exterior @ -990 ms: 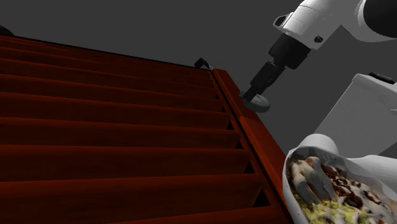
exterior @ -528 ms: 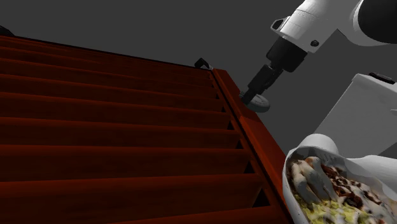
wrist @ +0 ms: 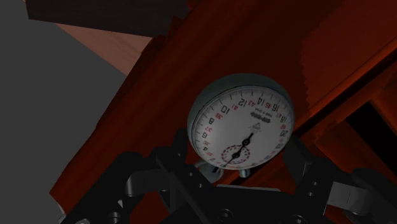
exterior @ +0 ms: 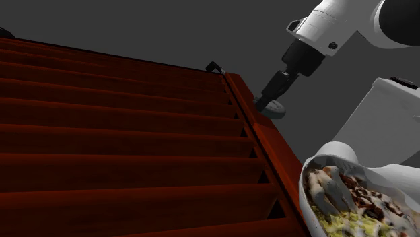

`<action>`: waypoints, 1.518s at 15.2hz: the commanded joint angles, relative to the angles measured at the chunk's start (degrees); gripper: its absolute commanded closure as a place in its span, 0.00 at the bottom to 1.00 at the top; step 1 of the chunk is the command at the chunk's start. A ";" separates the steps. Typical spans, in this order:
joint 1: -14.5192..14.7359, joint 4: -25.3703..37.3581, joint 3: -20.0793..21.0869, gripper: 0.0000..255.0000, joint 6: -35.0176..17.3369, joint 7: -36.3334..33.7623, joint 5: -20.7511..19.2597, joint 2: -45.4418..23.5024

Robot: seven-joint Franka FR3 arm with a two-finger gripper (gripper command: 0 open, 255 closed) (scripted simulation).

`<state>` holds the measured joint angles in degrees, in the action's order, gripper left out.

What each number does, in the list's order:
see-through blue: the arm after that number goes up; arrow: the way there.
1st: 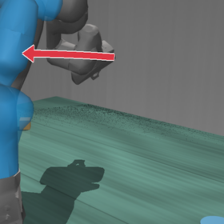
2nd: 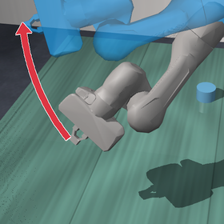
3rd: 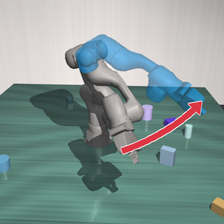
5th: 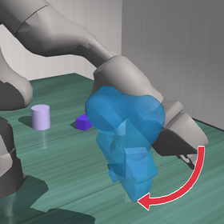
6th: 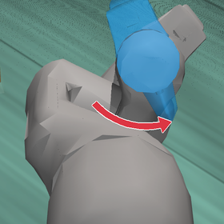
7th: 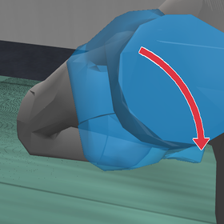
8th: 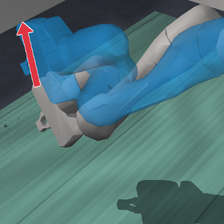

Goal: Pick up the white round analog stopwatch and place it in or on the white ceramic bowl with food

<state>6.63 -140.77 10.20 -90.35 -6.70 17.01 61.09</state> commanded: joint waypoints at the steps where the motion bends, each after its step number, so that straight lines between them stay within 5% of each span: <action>1: 0.00 -0.02 0.01 1.00 0.02 0.00 0.00 0.00; 23: -0.73 20.43 -1.71 1.00 11.46 -2.20 -1.81 -8.86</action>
<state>5.92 -121.33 8.54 -79.43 -8.78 15.25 52.68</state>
